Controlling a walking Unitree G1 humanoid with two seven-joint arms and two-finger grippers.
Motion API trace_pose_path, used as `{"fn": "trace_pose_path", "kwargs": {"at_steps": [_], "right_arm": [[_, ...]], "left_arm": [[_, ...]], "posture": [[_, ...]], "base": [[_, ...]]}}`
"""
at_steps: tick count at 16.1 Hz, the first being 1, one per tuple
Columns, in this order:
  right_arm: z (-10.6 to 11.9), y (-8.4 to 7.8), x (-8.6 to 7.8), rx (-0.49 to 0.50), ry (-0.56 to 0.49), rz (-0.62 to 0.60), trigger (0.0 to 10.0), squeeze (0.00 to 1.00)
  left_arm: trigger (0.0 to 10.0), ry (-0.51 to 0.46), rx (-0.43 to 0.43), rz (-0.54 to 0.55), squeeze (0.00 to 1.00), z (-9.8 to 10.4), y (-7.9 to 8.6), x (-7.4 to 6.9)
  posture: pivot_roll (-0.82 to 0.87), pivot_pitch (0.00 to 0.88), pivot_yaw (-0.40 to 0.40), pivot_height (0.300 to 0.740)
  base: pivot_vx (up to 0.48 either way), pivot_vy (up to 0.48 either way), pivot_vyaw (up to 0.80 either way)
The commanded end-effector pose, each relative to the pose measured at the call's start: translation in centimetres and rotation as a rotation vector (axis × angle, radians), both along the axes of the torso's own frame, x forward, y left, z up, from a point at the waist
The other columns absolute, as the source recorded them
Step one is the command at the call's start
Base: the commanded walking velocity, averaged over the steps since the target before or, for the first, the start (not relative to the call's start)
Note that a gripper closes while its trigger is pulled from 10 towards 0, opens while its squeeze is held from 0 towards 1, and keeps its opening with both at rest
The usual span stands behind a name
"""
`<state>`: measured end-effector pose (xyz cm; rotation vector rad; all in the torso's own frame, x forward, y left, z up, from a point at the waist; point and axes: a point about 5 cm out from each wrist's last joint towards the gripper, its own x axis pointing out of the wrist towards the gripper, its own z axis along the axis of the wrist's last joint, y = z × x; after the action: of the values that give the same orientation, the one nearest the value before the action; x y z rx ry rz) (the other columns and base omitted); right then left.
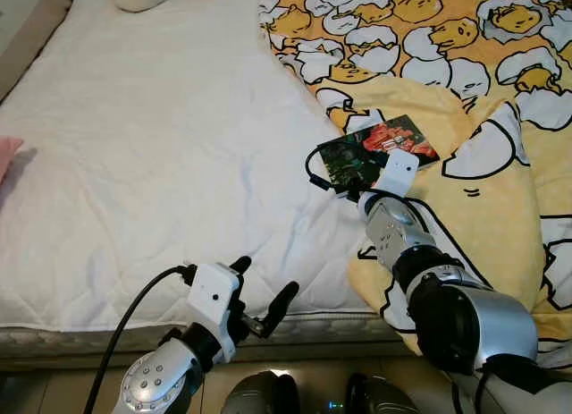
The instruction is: Clean up the room
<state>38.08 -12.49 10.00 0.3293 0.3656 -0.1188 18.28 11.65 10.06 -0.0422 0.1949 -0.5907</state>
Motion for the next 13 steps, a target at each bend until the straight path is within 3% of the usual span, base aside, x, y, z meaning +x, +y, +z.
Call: {"fn": "trace_pose_path", "kwargs": {"at_steps": [1,2,3,4,6,7,10,11,13], "right_arm": [[-0.9,0.4,-0.5,-0.034,0.039,0.013,10.0,0.0],[-1.1,0.2,-0.6,-0.017,0.053,-0.006,3.3,0.0],[-1.3,0.0,-0.7,0.0,0.066,-0.023,3.3,0.0],[-1.8,-0.2,-1.0,0.048,0.09,-0.043,0.0,0.0],[-1.9,-0.3,-1.0,0.062,0.092,-0.046,0.0,0.0],[-1.7,-0.4,-0.9,0.024,0.079,-0.029,0.0,0.0],[1.0,0.0,0.4,-0.273,-0.097,0.114,0.0,0.0],[1.6,-0.1,0.5,-0.338,-0.145,0.144,10.0,0.0],[2.6,-1.7,0.4,-0.428,-0.294,0.12,10.0,0.0]], "left_arm": [[10.0,0.003,0.018,0.006,0.0,0.0,0.3,-0.3],[10.0,0.002,0.015,0.005,0.0,0.1,0.2,-0.2],[10.0,0.002,0.015,0.005,0.0,0.1,0.2,-0.2],[10.0,0.001,0.014,0.003,0.0,0.1,0.1,-0.1],[10.0,-0.002,0.013,0.003,0.0,0.1,0.1,0.0],[10.0,-0.004,0.016,0.006,0.0,0.1,0.1,0.2],[10.0,-0.033,0.006,0.04,0.0,-0.1,-0.2,1.8],[10.0,-0.048,0.005,0.055,0.0,-0.2,-0.4,2.7],[10.0,-0.08,-0.015,0.129,0.0,0.1,-0.1,4.8]], "posture": [[0.15,0.168,0.143,0.74],[0.14,0.172,0.143,0.74],[0.14,0.172,0.143,0.74],[0.14,0.175,0.143,0.74],[0.14,0.177,0.142,0.74],[0.14,0.177,0.139,0.74],[0.08,0.132,0.105,0.74],[0.05,0.096,0.09,0.74],[-0.01,0.027,0.07,0.74]], "base": [[0.0,0.0,0.0],[0.0,0.0,0.0],[0.0,0.0,0.0],[0.0,0.0,0.0],[0.0,0.0,0.0],[0.0,0.0,0.0],[0.0,0.0,0.0],[0.0,0.0,0.0],[0.0,0.0,0.0]]}}
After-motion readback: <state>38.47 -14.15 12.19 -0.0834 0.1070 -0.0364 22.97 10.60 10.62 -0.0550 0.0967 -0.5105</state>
